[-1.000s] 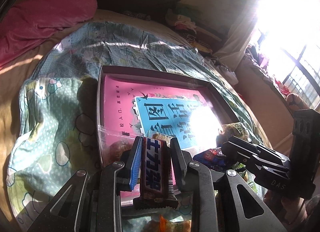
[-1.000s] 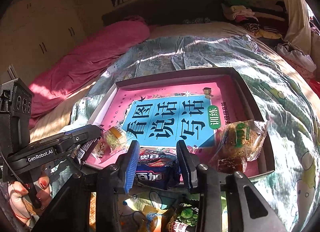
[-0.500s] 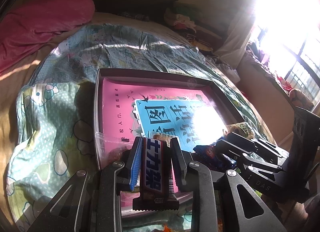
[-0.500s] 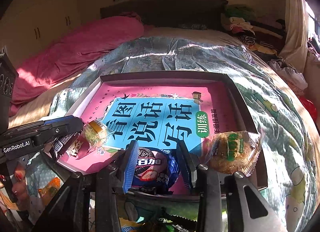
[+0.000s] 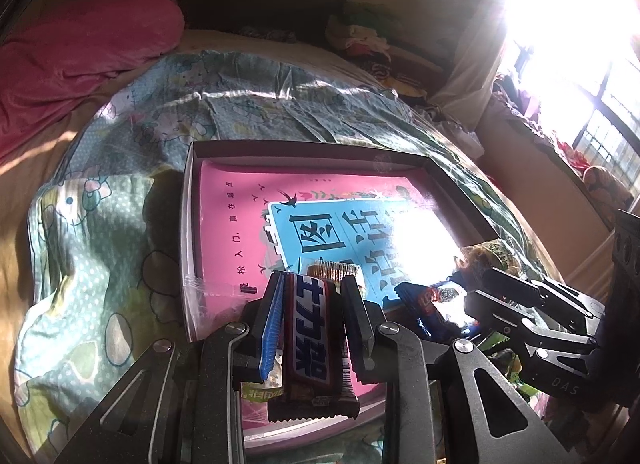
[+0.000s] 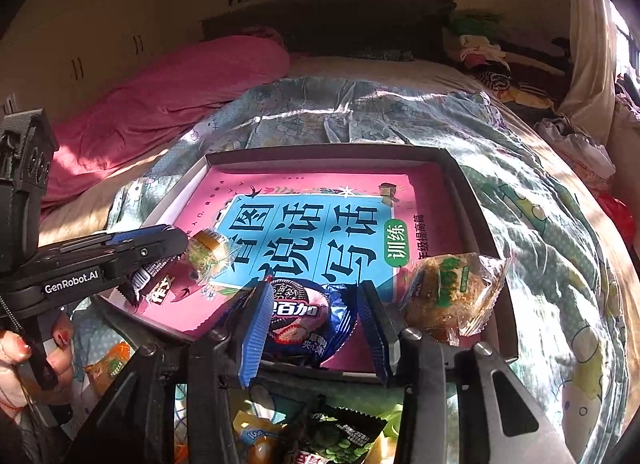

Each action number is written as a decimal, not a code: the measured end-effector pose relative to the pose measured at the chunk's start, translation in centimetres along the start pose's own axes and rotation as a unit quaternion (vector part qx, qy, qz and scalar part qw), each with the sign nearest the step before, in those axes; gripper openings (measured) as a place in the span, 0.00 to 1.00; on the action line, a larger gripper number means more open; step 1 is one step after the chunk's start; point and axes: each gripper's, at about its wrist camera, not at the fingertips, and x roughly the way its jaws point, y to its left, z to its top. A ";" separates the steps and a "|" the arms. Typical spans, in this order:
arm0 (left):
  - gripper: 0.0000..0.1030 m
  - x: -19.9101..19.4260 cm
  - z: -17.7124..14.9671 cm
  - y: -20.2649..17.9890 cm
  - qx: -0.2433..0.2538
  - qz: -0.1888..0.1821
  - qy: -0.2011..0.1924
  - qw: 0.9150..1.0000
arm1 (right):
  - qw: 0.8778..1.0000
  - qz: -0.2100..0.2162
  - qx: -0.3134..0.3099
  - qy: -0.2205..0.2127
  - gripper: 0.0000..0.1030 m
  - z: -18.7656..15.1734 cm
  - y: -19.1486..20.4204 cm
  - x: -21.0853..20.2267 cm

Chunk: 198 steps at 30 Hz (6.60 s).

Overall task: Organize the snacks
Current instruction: 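Carry the chocolate bar with the left tool while the right carries the cookie bag over the tray, then release the chocolate bar with the left tool while the right releases the cookie bag, then move both open tools back toward the snack pile, then grasp the yellow chip bag with the left tool while the right grasps the light green bag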

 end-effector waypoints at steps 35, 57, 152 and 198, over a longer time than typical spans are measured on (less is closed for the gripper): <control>0.64 -2.5 -0.6 -1.1 0.005 -0.032 0.011 0.999 | 0.996 -0.050 0.025 0.064 0.61 -0.2 0.6 1.1; 0.78 -3.9 -0.3 -0.3 -0.023 -0.024 -0.006 0.999 | 0.996 -0.060 0.033 0.058 0.72 -0.3 0.2 1.4; 0.78 -7.4 -4.9 -6.6 0.034 -0.022 -0.003 0.999 | 0.994 -0.073 0.021 -0.082 0.93 -1.7 -3.5 -12.4; 0.78 -4.6 -10.3 -13.2 0.130 -0.033 0.088 0.987 | 0.997 -0.062 0.028 0.040 0.93 -7.3 -5.7 -8.9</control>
